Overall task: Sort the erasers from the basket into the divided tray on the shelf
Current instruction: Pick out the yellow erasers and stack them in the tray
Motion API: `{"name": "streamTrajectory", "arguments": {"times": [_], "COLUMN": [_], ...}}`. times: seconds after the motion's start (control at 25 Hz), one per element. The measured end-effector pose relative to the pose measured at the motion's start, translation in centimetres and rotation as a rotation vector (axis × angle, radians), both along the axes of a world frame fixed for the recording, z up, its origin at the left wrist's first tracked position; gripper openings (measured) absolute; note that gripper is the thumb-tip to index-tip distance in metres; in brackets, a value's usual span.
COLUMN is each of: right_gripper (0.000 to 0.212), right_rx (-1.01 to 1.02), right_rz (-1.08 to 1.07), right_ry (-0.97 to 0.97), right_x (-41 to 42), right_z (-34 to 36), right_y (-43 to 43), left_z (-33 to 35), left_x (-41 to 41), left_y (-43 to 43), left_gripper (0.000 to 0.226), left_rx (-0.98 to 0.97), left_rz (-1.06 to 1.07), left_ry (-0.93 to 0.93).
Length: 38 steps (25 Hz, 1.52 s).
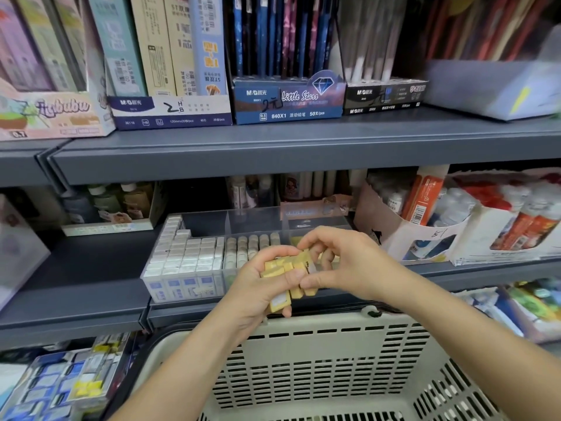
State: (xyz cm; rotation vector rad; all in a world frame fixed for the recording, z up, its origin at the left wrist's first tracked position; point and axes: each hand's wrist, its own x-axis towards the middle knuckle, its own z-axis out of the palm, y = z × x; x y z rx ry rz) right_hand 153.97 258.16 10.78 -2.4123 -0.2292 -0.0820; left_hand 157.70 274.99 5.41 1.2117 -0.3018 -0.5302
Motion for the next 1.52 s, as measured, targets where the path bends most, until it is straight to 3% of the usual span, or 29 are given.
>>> {"name": "streamTrajectory", "arguments": {"times": [0.32, 0.48, 0.64, 0.88, 1.08, 1.2, 1.28, 1.44, 1.52], "right_gripper": [0.038, 0.030, 0.027, 0.025, 0.022, 0.009, 0.017, 0.022, 0.019], "right_rx": [0.316, 0.247, 0.313, -0.058, -0.335, -0.454, -0.566, -0.647, -0.487], "right_rz": [0.064, 0.022, -0.118, -0.362, -0.338, -0.327, -0.315, -0.241, -0.174], "right_ry": [0.144, 0.050, 0.024, -0.083, 0.014, 0.073, 0.090, 0.096, -0.036], "right_x": [-0.2, -0.6, 0.5, 4.6, 5.6, 5.8, 6.1, 5.5, 4.3], "right_z": [-0.2, -1.0, 0.3, 1.3, -0.4, -1.7, -1.8, -0.7, -0.2], "right_y": [-0.8, -0.5, -2.5, -5.6, -5.0, -4.3, -4.1, -3.8, -3.0], "left_z": [-0.1, -0.3, -0.4, -0.5, -0.5, -0.6, -0.6, -0.3, -0.1], "left_x": [-0.3, -0.4, -0.2, -0.2, 0.0, 0.0, 0.0, -0.2, -0.2], "left_y": [-0.5, -0.7, -0.3, -0.2, -0.1, -0.2, -0.2, -0.2, -0.2], "left_gripper": [0.039, 0.031, 0.027, 0.028, 0.028, 0.028, 0.028, 0.037, 0.049], "left_rx": [0.049, 0.094, 0.117, 0.135, 0.131, 0.136, 0.137, 0.096, 0.043], "left_rz": [0.093, 0.141, 0.165, 0.163, 0.163, 0.158, 0.158, 0.145, 0.147], "left_ry": [-0.059, -0.112, -0.107, -0.096, -0.091, -0.093, -0.090, -0.056, -0.002]}}
